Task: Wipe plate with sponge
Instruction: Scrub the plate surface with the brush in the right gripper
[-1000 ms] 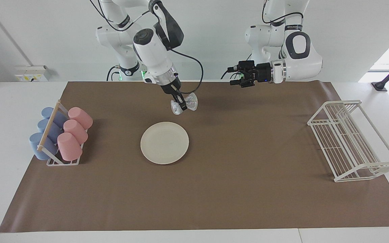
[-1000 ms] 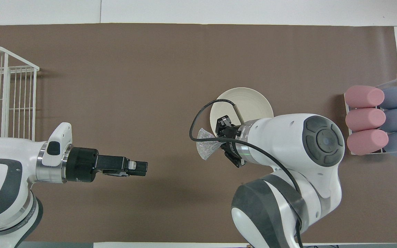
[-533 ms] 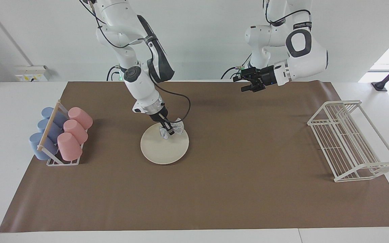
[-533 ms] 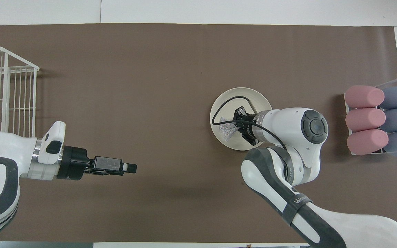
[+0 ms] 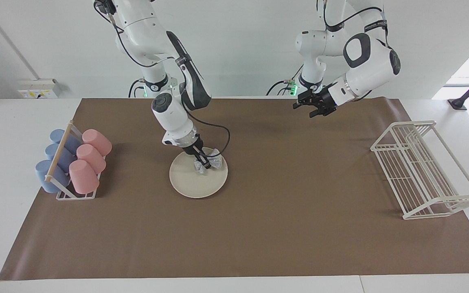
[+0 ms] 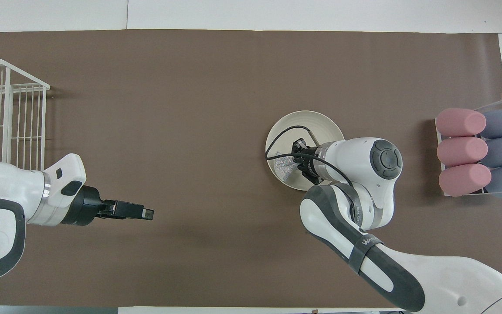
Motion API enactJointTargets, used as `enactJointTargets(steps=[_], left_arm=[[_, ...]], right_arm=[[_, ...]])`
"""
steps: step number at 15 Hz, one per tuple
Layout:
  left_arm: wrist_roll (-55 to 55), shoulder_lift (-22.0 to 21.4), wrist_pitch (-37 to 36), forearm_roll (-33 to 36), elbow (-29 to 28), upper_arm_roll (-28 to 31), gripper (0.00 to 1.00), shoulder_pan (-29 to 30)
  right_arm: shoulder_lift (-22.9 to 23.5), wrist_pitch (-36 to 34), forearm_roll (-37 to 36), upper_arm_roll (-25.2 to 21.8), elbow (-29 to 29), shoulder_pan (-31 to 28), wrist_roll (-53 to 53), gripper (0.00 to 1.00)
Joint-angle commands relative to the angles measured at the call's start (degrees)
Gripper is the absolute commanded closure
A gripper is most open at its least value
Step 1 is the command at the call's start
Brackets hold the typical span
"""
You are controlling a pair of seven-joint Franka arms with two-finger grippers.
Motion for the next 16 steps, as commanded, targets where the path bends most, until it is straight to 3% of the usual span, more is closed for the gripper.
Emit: enactJointTargets(steps=[1,5,9,16], left_arm=[[-3.94,0.04,3.84,7.28,0.45,-0.33,0.0,-0.51],[-6.33,0.57,5.61,11.0,0.71,-0.59,0.0,-0.17],[-6.6,0.57,5.61,11.0,0.71,-0.59,0.0,0.28],[-6.68,0.57,5.61,11.0,0.71,-0.59,0.0,0.36]], right_arm=[[2.14,0.62,0.18,0.27,-0.23,-4.24,-7.99,1.0],[2.23,0.36,0.18,0.19,-0.15,-7.77,-15.38,1.0],[2.23,0.44,0.18,0.27,-0.23,-7.25,-14.61,1.0],[2.4,3.43,0.45,0.54,-0.15,0.22,2.61,1.0]])
